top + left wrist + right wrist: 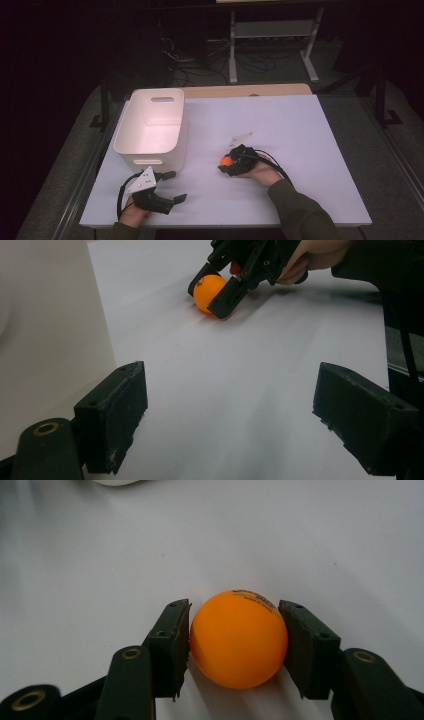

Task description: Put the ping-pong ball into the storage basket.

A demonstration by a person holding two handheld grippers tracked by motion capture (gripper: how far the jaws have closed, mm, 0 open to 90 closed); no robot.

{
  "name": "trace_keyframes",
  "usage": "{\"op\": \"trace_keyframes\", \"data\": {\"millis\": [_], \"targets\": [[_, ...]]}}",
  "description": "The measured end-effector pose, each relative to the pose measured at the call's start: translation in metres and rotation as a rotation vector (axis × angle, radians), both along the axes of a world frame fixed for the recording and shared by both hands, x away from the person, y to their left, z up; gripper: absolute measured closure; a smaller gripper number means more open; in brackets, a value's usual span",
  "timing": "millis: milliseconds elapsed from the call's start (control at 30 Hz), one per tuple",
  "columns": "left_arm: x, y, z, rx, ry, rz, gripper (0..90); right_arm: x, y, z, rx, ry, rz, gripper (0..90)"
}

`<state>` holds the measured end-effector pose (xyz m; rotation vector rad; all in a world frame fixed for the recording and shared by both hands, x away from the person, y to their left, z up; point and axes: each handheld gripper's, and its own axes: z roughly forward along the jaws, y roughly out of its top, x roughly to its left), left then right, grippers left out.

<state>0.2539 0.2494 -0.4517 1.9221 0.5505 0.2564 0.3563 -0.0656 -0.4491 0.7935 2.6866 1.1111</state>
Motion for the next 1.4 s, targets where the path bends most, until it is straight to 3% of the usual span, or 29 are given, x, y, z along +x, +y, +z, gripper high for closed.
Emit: {"op": "trace_keyframes", "data": {"millis": [1400], "targets": [[0.0, 0.0, 0.0, 0.004, -0.001, -0.001, 14.0, -0.003, 0.0, 0.011, 0.044, 0.017, 0.031, 49.2]]}}
